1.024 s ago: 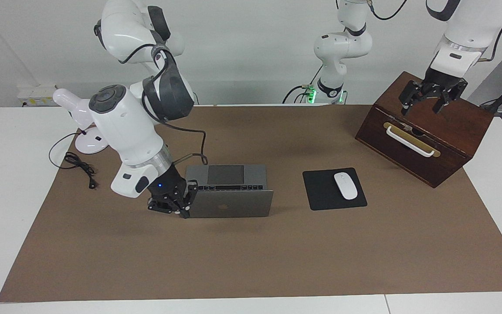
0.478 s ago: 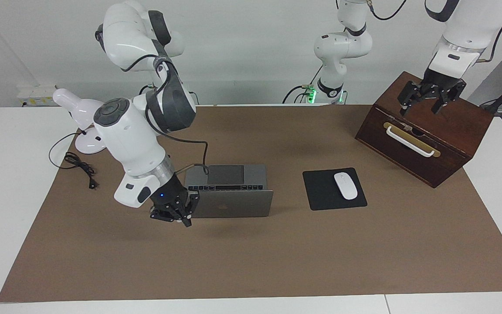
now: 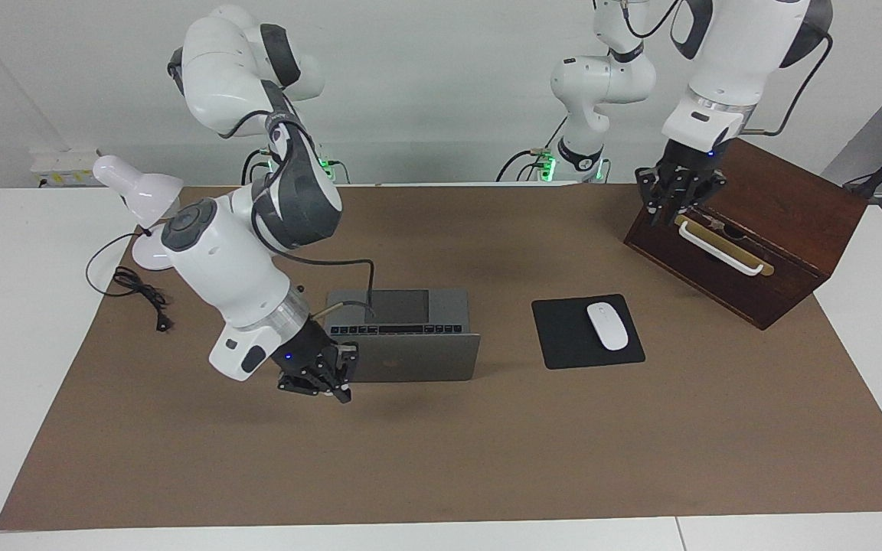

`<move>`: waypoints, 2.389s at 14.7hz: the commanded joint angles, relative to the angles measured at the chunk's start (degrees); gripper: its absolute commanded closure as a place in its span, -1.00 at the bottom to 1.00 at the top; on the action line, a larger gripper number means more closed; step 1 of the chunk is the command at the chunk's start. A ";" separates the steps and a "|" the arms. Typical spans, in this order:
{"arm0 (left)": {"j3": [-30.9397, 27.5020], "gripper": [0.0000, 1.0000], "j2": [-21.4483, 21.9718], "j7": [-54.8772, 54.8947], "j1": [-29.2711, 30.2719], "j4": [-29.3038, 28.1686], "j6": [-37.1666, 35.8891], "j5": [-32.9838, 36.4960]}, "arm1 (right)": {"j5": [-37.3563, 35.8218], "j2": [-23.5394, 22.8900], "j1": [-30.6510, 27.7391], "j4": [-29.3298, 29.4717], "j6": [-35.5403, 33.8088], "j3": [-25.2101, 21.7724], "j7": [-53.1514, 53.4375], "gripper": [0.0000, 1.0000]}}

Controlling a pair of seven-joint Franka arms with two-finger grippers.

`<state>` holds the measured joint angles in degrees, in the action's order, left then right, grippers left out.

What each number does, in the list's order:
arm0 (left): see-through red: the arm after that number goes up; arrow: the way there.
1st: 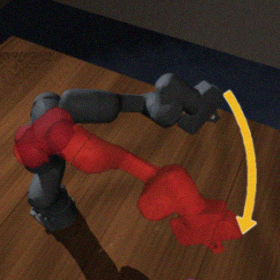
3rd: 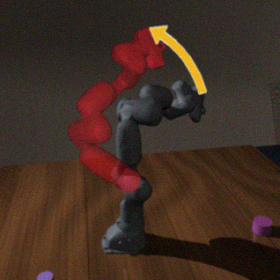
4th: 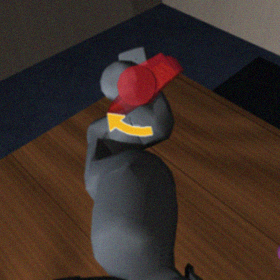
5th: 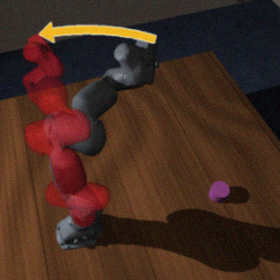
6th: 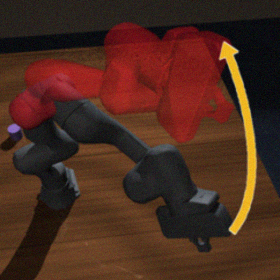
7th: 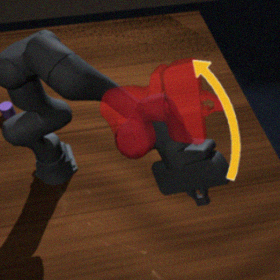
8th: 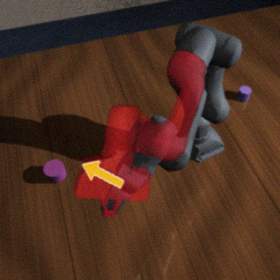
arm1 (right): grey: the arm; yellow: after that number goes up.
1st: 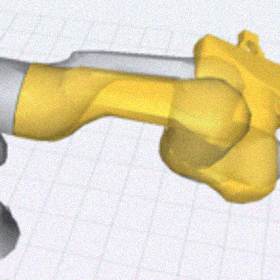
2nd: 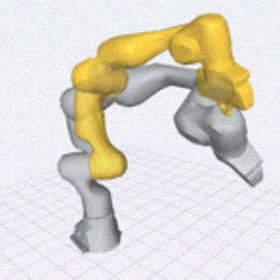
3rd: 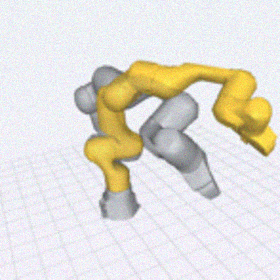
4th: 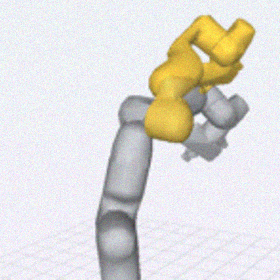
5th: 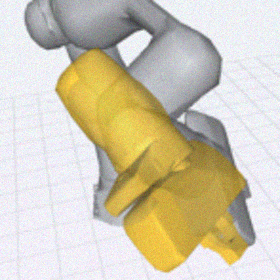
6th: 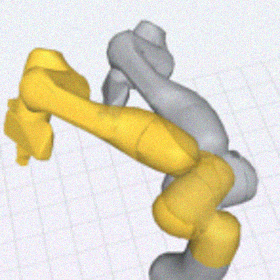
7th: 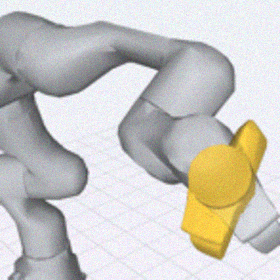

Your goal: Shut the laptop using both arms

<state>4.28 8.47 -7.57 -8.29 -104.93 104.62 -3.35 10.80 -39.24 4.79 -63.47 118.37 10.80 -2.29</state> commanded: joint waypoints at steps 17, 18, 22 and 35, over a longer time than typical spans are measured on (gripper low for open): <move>-0.77 1.00 -5.13 1.76 -21.24 -13.45 30.44 -7.73 | -7.90 4.17 1.54 -10.53 -0.07 0.62 1.06 1.00; -0.77 1.00 -5.48 2.64 -22.20 -14.85 33.69 -7.81 | -7.90 4.17 1.45 -10.53 -0.16 0.62 1.06 1.00; -0.77 1.00 -8.38 8.35 -25.81 -21.45 50.13 -7.81 | -7.81 4.35 1.54 -10.79 -0.24 0.62 1.06 1.00; -0.86 1.00 -19.99 17.23 -32.58 -30.94 79.42 -7.81 | -7.99 5.14 1.72 -12.29 -0.24 0.62 1.15 1.00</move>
<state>4.40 -11.56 7.51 -39.84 -134.72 181.92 -9.75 3.49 -36.26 7.04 -72.94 118.17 10.84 -2.29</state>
